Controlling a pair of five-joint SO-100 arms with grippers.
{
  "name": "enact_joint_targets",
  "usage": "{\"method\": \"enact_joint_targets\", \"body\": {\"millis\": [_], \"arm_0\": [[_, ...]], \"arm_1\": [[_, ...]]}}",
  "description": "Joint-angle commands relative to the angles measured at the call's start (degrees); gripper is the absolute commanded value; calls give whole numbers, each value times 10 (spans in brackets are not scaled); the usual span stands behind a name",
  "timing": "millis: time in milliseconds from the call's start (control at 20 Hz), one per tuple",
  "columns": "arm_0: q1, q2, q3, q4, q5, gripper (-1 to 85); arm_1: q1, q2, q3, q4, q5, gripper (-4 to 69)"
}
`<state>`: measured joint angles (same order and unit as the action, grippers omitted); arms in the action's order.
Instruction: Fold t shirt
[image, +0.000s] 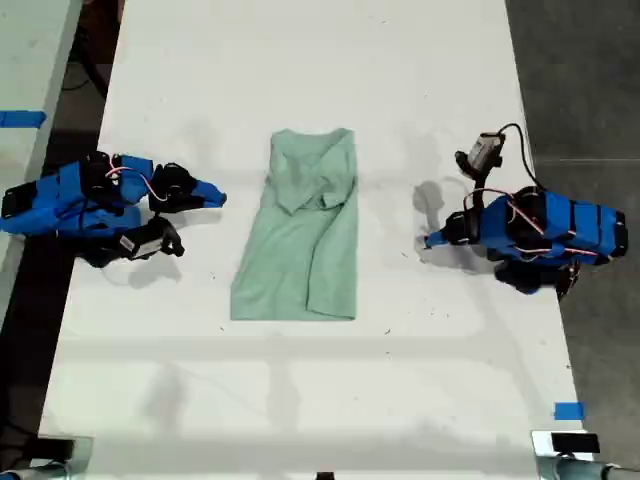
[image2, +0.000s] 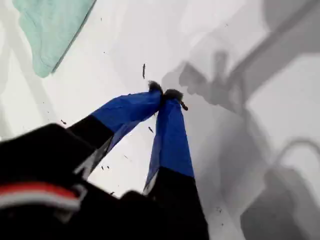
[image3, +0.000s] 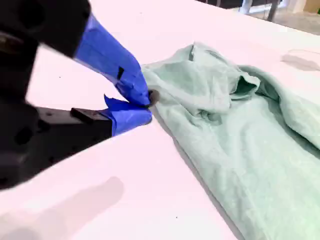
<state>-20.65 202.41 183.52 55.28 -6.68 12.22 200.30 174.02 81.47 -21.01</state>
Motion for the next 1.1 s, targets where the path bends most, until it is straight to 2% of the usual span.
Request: {"method": "enact_joint_targets", "body": {"millis": [0,500,550,650,700,800,900,1050], "arm_0": [[7,3,11,-8,-8,-1],[23,3,8,-14,-15,-2],[48,2,-20,-10,-32,-2],[96,-79,-82,0,-108,-2],[140,-199,-134,-9,-165,-2],[208,-466,-296,4,-207,-2],[235,-679,-483,49,-188,4],[239,-948,-740,144,-43,186]], "arm_1": [[-4,3,23,-12,-3,15],[-4,3,23,-11,-4,15],[-2,3,23,-11,-4,15],[2,3,23,-11,-7,15],[3,3,23,-11,-7,15],[2,3,23,-11,-5,15],[0,3,23,-11,-4,15],[-4,3,23,-11,-3,15]]}}
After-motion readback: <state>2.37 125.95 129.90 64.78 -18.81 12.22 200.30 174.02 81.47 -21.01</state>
